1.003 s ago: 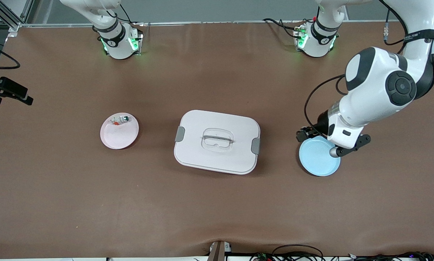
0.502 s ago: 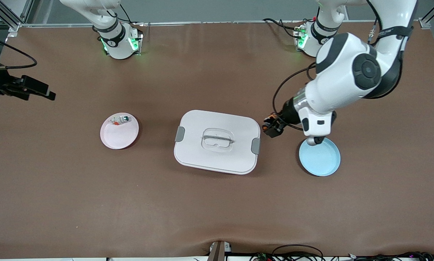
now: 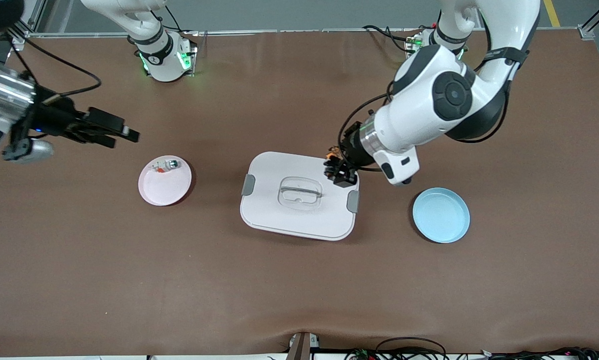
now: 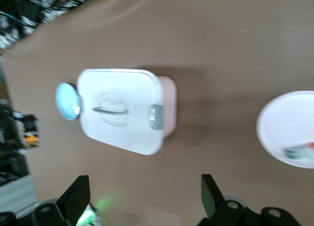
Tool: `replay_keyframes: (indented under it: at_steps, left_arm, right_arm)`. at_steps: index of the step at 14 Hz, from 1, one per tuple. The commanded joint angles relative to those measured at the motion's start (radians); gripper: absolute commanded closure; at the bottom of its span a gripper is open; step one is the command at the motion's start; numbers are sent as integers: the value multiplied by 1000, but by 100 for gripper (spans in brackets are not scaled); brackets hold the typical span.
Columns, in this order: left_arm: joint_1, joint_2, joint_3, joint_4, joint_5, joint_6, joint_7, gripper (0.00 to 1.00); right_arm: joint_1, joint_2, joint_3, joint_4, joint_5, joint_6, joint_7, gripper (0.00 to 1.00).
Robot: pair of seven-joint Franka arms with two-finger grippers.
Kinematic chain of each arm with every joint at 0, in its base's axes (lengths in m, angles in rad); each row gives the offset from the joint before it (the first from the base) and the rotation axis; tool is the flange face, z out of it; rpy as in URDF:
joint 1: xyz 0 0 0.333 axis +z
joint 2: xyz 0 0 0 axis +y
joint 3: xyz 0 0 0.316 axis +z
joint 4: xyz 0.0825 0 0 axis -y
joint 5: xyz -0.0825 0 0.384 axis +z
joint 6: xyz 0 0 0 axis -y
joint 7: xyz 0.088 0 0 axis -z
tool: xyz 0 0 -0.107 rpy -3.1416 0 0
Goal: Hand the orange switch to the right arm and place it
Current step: 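Lift the switch with the left gripper while the right gripper reaches over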
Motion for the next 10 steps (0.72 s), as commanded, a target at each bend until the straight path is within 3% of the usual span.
replay_keyframes:
  at_steps: [1, 3, 4, 6, 10]
  left_arm:
    - [-65, 20, 6, 57, -12, -14, -81, 100]
    - [-96, 23, 9, 71, -12, -13, -135, 100]
    - [-114, 23, 10, 78, -12, -10, -176, 100]
    - [-139, 23, 23, 85, -6, -7, -281, 100]
    - [-162, 21, 24, 88, -6, -7, -312, 100]
  right_arm:
    - [46, -44, -5, -115, 129, 118, 25, 0]
    - [111, -45, -5, -149, 181, 198, 29, 0]
    - [160, -45, -5, -179, 248, 269, 41, 0]
    - [265, -43, -5, -237, 300, 431, 49, 0]
    - [432, -40, -5, -301, 447, 626, 43, 0]
